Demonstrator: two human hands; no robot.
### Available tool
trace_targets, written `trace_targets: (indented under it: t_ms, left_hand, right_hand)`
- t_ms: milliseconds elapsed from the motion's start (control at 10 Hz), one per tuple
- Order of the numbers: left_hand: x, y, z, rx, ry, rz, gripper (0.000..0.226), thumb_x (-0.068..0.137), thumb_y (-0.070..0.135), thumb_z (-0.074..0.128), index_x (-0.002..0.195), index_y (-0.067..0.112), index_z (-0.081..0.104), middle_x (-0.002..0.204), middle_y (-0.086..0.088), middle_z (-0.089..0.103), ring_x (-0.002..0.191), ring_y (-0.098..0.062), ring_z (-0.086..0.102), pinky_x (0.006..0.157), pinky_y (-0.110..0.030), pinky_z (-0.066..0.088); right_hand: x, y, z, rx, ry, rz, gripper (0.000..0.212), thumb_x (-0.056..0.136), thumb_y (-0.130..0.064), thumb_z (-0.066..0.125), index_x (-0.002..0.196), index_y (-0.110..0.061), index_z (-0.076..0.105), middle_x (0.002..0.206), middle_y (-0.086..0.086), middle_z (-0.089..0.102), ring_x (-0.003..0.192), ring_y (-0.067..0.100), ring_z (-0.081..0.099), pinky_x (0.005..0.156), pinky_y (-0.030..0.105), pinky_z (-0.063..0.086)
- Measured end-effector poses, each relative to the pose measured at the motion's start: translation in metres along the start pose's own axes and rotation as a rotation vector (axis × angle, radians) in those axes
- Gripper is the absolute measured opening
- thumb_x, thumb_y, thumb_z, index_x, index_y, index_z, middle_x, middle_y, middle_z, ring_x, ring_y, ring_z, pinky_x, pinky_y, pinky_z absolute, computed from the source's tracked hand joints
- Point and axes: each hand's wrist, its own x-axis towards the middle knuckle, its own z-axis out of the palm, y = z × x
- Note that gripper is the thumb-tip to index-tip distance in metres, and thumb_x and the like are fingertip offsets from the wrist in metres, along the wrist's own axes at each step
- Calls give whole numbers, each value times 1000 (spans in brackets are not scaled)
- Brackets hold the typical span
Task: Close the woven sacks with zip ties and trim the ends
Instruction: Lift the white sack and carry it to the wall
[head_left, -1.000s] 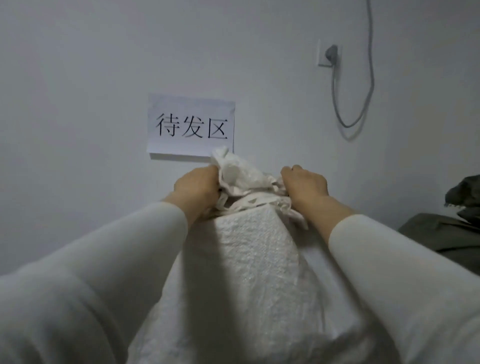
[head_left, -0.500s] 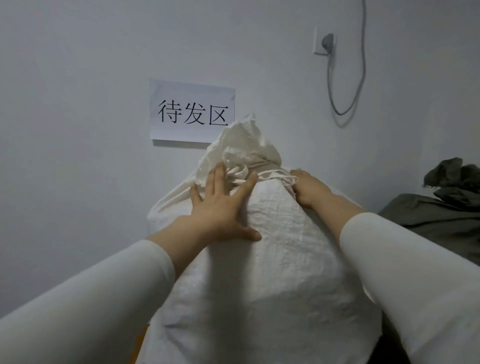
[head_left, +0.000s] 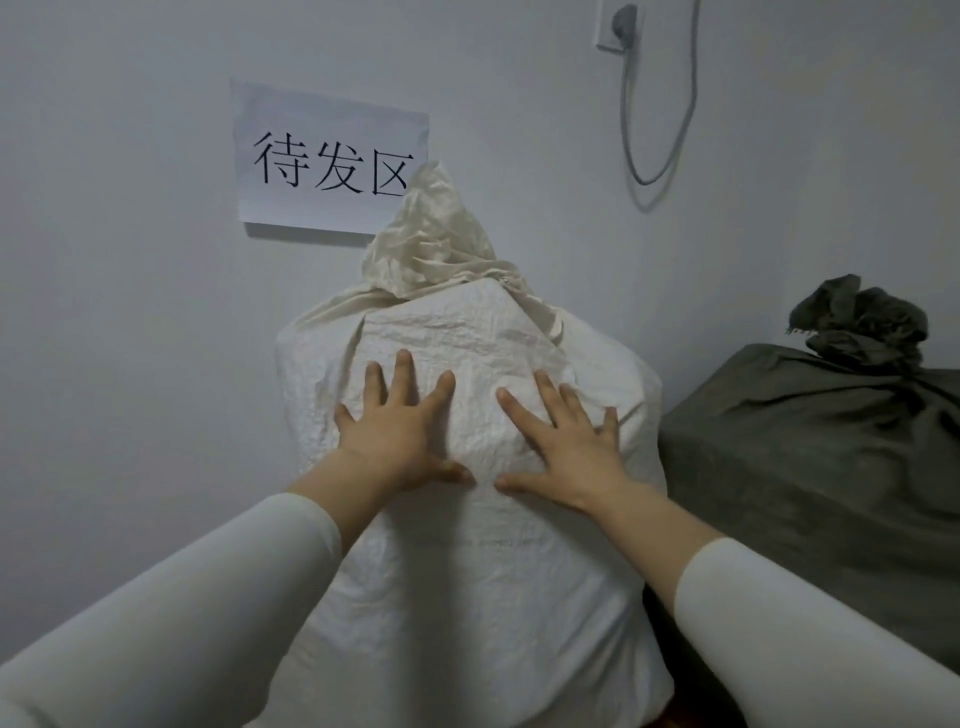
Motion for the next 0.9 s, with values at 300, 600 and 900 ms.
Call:
trace_targets:
  t_ms: [300, 600, 900]
  left_hand:
    - [29, 34, -5, 96, 3, -14, 100, 70, 63, 65, 143, 43, 0, 155, -3, -18, 141, -38, -17, 105, -71, 13]
    - [7, 37, 5, 65, -35, -34, 99, 73, 60, 63, 141, 48, -8, 152, 0, -30, 140, -30, -27, 111, -65, 1]
    - [-48, 47, -1, -66, 5, -32, 92, 80, 48, 61, 144, 46, -6, 156, -2, -19, 144, -23, -17, 116, -56, 13]
  right_hand:
    - [22, 32, 3, 100, -6, 55, 84, 80, -66, 49, 136, -58, -13, 158, -4, -15, 146, 18, 6, 112, 62, 3]
    - [2, 37, 7, 62, -59, -14, 84, 84, -59, 48, 137, -54, -18, 159, 6, -4, 146, 20, 1, 115, 56, -1]
    - [-55, 20, -25, 72, 40, -59, 80, 90, -38, 53, 145, -44, -5, 158, 9, -4, 146, 22, -1, 117, 42, -3]
